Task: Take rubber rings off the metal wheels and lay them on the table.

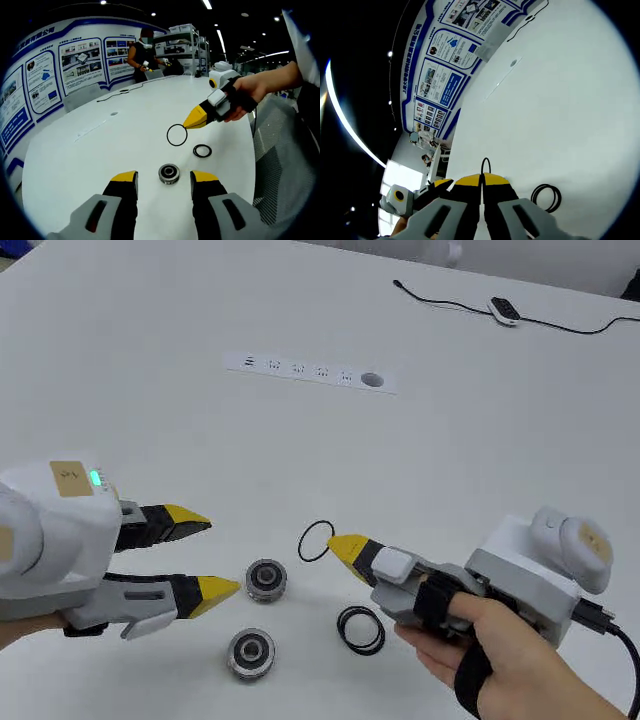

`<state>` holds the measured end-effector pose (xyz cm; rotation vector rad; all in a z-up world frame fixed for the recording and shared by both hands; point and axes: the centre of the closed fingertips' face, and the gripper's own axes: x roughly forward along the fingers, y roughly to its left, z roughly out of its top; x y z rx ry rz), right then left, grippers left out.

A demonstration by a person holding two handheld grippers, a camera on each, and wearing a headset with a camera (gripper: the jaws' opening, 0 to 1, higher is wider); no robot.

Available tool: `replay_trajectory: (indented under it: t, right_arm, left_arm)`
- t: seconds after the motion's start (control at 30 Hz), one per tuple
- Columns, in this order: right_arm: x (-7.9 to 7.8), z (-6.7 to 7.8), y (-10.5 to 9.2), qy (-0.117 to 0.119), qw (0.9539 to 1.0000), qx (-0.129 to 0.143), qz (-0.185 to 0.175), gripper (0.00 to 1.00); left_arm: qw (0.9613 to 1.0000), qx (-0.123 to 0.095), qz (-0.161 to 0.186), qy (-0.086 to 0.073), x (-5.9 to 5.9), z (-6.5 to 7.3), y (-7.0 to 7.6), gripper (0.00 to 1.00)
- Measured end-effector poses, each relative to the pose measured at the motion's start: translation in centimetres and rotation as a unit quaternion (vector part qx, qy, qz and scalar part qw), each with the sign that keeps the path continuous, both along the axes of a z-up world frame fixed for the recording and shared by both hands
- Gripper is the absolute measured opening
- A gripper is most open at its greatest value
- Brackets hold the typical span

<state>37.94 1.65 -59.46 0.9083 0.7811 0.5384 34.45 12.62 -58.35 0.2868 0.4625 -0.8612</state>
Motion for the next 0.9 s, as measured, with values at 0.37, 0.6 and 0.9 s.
replay_trajectory:
  t: [0.37,0.6,0.9]
  right_arm:
    - [-2.6,-2.3,-3.4,0.035,0.9984,-0.01,-0.042,0.02]
    - [-4.5,-5.2,-4.4,0.069,0.9961,-0.029,-0.047,0.02]
    - [-5.0,-7.1,-5.2,0.083,0.9933,-0.058,-0.056,0.02]
  left_arm:
    - [0.9996,-0.018,0.016,-0.012,-1.5,0.9,0.7,0.54]
    - [0.9985,-0.041,0.031,-0.016,-2.3,1.6,1.2,0.52]
    - [0.9977,-0.049,0.045,-0.015,-3.0,1.4,1.9,0.53]
